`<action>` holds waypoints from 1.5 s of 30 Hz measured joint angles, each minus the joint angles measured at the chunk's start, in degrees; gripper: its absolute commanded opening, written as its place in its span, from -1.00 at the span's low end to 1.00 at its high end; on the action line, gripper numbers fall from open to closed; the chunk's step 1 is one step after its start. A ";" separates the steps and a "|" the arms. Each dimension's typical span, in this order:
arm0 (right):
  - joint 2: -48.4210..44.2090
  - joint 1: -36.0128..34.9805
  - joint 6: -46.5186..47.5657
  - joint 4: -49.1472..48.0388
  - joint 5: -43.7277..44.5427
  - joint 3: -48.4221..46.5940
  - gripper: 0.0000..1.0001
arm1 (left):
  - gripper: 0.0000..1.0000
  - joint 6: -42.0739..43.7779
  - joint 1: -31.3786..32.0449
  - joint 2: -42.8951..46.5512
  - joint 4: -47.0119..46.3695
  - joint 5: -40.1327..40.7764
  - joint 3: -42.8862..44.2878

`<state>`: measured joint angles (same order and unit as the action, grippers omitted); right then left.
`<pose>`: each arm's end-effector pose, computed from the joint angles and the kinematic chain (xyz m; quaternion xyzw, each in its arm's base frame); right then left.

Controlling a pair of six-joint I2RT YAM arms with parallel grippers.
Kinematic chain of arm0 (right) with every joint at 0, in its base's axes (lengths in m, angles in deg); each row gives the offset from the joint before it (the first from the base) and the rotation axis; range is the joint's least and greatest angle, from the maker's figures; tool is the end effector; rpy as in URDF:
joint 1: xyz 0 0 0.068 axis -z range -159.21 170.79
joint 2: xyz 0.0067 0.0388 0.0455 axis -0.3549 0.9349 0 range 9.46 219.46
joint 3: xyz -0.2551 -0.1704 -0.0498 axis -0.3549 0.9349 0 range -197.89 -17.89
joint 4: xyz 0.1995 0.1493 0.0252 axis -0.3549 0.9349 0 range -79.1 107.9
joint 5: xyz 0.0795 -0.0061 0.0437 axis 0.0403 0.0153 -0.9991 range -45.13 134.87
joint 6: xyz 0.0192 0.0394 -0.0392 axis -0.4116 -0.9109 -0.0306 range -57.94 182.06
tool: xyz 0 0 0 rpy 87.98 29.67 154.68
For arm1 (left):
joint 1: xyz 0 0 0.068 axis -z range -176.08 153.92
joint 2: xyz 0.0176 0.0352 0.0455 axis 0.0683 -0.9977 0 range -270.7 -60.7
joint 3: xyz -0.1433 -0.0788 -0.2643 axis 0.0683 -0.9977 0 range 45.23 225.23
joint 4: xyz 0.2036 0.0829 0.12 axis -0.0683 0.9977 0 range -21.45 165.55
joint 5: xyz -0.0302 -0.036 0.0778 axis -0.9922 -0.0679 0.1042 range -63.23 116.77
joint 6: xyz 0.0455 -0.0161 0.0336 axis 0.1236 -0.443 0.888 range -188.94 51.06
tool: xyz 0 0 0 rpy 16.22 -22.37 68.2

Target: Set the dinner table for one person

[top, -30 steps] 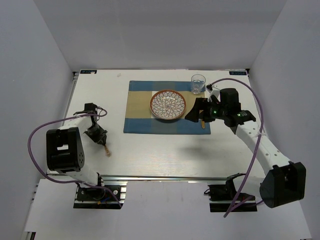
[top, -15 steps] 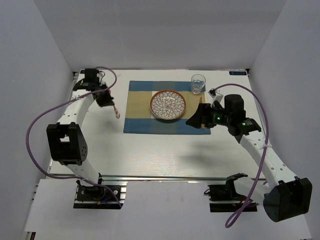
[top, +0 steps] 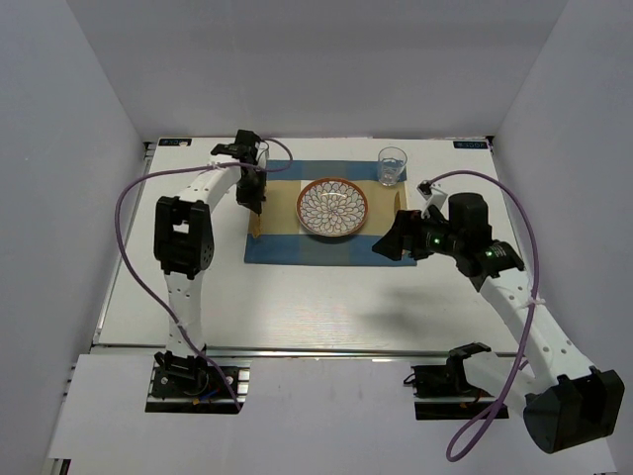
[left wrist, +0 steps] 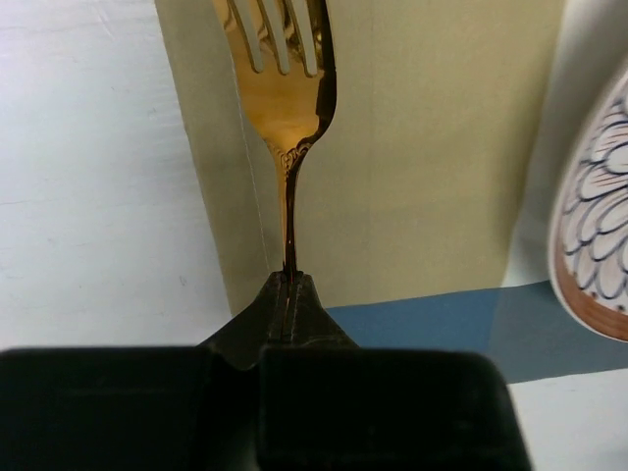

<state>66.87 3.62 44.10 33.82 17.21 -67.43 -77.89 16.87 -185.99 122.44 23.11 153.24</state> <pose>0.1776 0.0755 0.3392 -0.1122 0.8450 0.3429 0.3947 0.4605 -0.1087 0.2386 0.0396 0.9852 -0.0620 0.1545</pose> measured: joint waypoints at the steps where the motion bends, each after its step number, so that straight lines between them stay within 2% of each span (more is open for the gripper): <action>1: -0.57 0.00 0.17 0.33 0.20 0.00 0.78 | -1.00 0.26 0.31 -0.59 0.24 0.37 0.11; 10: -1.66 0.00 0.39 1.09 0.50 0.66 0.78 | -1.00 1.01 2.47 -3.58 2.19 4.11 4.48; 17: -2.08 0.00 0.37 1.33 0.50 1.29 0.78 | -1.00 -0.59 3.63 -6.16 2.67 5.90 3.34; 45: -3.48 0.00 -0.11 1.49 0.48 2.56 0.78 | -1.00 -5.57 5.66 -4.50 3.96 10.99 -1.55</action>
<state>63.39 3.62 43.99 35.31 17.69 -64.87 -83.46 22.53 -190.49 126.40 34.10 151.69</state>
